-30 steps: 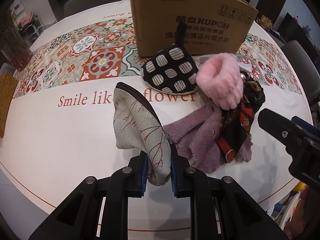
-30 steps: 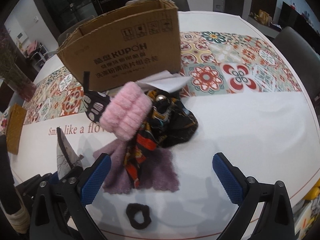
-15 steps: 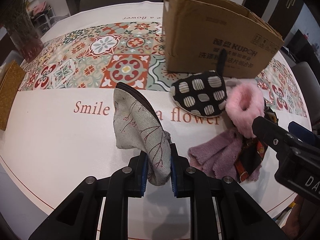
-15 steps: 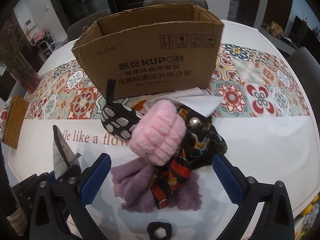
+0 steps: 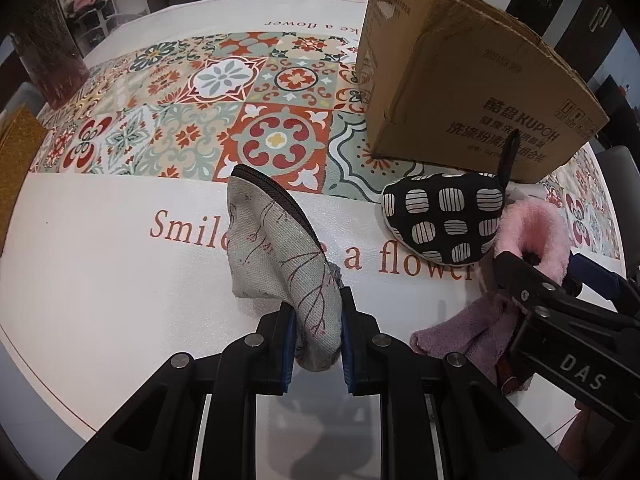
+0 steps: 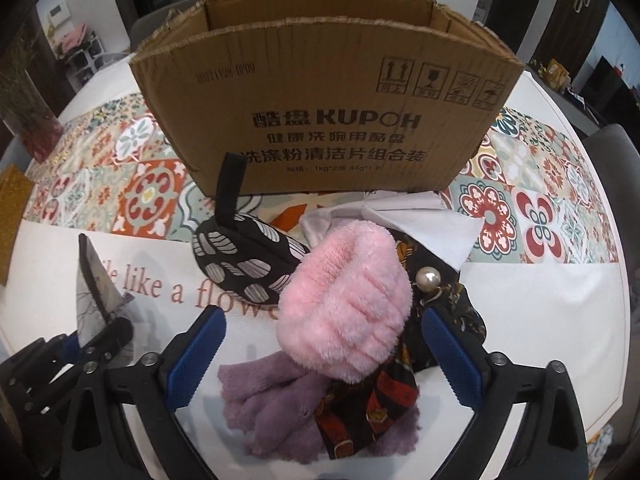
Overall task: Organize soft objects
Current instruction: 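Lift the floral pouch with the left tool while the right tool grasps the pink towel roll, then carry the floral pouch and pink towel roll over the cardboard box with both tools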
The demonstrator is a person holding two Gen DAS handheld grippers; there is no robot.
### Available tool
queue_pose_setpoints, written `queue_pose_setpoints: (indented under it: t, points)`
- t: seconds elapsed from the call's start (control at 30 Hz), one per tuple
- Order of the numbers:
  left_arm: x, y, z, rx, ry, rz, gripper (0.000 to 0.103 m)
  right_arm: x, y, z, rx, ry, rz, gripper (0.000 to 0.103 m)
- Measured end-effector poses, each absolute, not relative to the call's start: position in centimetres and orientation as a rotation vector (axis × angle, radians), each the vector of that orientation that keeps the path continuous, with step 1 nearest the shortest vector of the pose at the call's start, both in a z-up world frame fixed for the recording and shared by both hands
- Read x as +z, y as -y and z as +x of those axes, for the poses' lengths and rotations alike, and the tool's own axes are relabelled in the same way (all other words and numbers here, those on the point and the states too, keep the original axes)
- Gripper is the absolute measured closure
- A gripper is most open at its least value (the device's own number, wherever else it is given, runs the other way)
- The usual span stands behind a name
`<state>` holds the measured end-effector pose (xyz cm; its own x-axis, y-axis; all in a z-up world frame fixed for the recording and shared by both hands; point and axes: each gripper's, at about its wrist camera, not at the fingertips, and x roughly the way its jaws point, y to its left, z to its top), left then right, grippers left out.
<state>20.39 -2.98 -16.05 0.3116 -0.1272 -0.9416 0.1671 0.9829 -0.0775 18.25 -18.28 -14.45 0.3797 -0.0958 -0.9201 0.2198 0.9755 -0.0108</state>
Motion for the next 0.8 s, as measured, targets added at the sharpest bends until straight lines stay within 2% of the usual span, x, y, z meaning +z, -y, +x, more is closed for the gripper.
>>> queue_pose_setpoints:
  t: [0.03, 0.13, 0.2, 0.3, 0.4, 0.5, 0.8]
  points:
    - [-16.2, 3.0, 20.5, -0.195, -1.243, 0.038, 0.083, -14.7, 18.3, 18.4, -0.207, -1.173, 0.114, 0.007]
    - [-16.6, 3.2, 20.9, -0.199, -1.252, 0.04, 0.083, -15.7, 18.4, 19.0, -0.224, -1.203, 0.102, 0.021]
    - [-16.8, 3.4, 21.1, -0.203, -1.257, 0.043, 0.083, -16.2, 18.6, 19.1, -0.232, -1.223, 0.101, 0.039]
    - [-16.7, 3.6, 21.3, -0.209, -1.257, 0.045, 0.083, -16.8, 18.9, 19.2, -0.228, -1.243, 0.12, 0.055]
    - [-16.4, 3.8, 21.3, -0.214, -1.249, 0.049, 0.083, -16.7, 18.8, 19.1, -0.212, -1.238, 0.129, 0.066]
    - [-15.8, 4.0, 21.0, -0.22, -1.234, 0.05, 0.083, -16.4, 18.7, 18.8, -0.195, -1.225, 0.136, 0.072]
    - [-13.3, 4.1, 18.8, -0.227, -1.17, 0.062, 0.083, -14.3, 19.2, 16.9, -0.195, -1.162, 0.157, 0.074]
